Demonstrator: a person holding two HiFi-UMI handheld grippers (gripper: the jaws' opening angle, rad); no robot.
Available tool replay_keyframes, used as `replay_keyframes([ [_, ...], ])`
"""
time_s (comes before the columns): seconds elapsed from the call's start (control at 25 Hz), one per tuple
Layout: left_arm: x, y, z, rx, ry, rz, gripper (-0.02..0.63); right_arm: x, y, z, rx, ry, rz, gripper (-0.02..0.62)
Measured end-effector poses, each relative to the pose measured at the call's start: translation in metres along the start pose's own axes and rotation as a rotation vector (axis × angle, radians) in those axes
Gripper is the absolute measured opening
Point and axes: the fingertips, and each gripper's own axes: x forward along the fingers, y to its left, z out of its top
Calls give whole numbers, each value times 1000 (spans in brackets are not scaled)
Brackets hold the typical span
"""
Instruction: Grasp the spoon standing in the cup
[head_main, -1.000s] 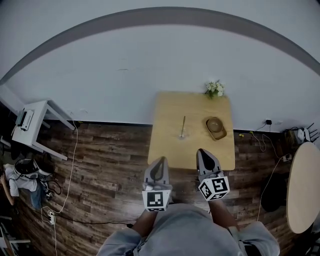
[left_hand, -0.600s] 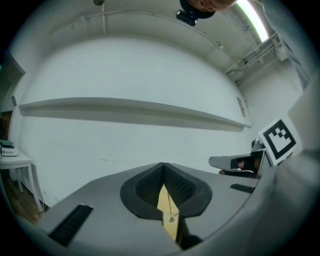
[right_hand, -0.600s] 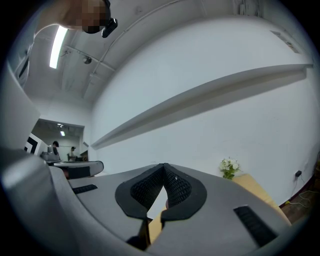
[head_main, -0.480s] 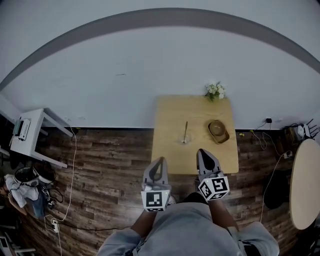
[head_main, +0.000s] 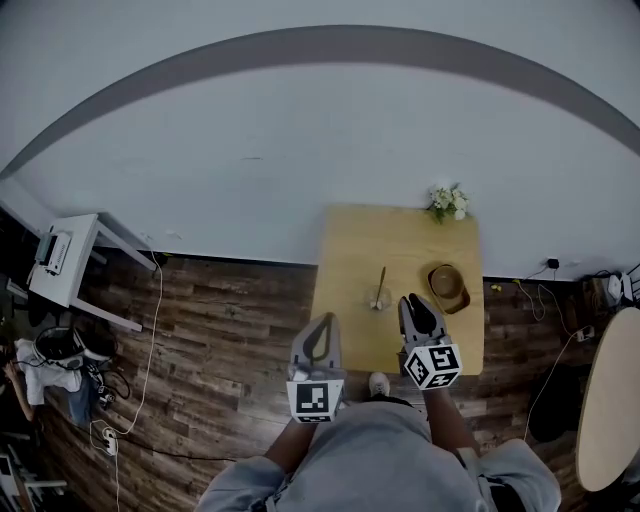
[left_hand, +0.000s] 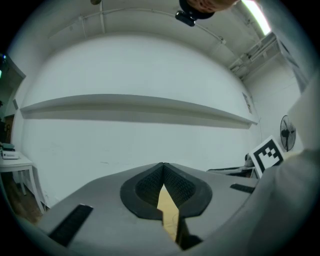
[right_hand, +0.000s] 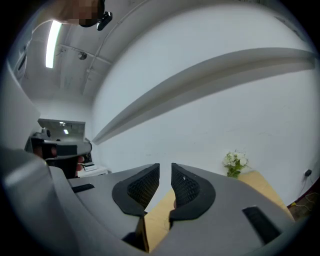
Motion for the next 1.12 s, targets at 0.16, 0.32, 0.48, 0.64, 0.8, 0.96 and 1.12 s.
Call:
replay_keyframes([
  [0.16, 19, 6, 2, -1, 6, 45, 2, 34, -24, -25, 12, 107, 31, 94],
  [0.32, 38, 14, -2, 1, 23, 82, 2, 62, -40, -49, -9, 190, 70, 94],
  [0.48, 47, 20, -10, 3, 52, 119, 2, 78, -51, -77, -22, 271, 99, 100],
  [0.64, 51, 28, -18, -1, 83, 159, 2, 89, -56, -107, -13, 350, 130, 106],
  [0.8, 53, 37, -23, 0, 105, 194, 2, 100, -58, -130, 4, 407, 145, 106],
  [0.96, 53, 42, -28, -2, 122, 225, 2, 112, -60, -149, 23, 450, 151, 106],
  [1.12, 50, 47, -32, 4, 138, 251, 2, 124, -61, -164, 34, 487, 160, 106],
])
